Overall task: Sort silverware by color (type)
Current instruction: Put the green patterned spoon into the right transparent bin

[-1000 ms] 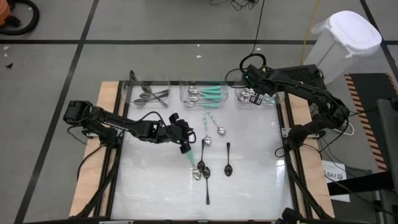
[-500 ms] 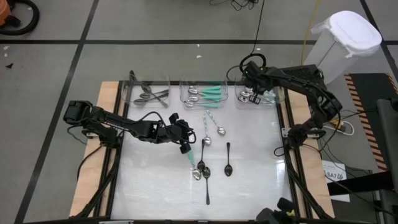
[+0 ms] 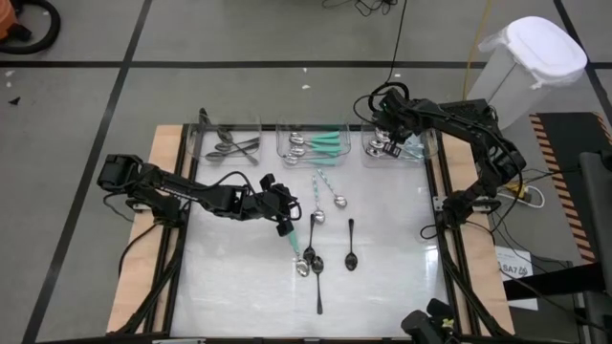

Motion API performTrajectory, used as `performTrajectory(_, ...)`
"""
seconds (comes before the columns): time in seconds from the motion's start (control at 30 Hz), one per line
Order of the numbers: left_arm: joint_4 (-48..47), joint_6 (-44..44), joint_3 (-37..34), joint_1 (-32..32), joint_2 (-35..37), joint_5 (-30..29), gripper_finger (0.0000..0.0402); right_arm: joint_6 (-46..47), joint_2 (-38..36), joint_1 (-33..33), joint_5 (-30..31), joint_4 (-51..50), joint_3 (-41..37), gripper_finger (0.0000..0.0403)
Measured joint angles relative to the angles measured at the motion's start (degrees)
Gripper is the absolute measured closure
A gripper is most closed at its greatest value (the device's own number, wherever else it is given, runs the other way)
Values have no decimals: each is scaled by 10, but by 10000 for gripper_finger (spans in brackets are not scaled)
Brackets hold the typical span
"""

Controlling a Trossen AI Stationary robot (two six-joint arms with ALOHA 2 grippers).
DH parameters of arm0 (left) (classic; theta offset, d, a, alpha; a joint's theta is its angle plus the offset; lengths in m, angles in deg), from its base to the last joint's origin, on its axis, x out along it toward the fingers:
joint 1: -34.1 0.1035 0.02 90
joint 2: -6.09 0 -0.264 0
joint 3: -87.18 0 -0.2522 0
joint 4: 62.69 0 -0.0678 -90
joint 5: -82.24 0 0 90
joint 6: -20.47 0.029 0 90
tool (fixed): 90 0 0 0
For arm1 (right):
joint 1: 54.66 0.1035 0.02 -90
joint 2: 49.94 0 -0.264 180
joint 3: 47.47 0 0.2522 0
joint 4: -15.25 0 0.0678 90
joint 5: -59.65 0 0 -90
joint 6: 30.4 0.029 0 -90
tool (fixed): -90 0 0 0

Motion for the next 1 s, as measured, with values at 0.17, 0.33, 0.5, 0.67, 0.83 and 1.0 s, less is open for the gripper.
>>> performTrajectory(0.17, 0, 0, 0, 0, 0, 0, 330, -2, 0, 0, -2, 2, -9, 385)
performTrajectory(0.33, 0, -1, 0, 0, 0, 0, 330, 2, 0, 0, 0, 15, -50, 385)
performTrajectory(0.5, 0, -1, 0, 0, 0, 0, 330, 4, 0, -1, 2, 37, -80, 385)
performTrajectory(0.67, 0, -1, 0, 0, 0, 0, 330, -2, 0, -2, 2, 85, -102, 384)
performTrajectory(0.83, 0, -2, 0, 0, 0, 0, 330, -15, 0, -3, 2, 109, -118, 370)
performTrajectory(1.0, 0, 0, 0, 0, 0, 0, 330, -7, 0, -3, 2, 112, -118, 351)
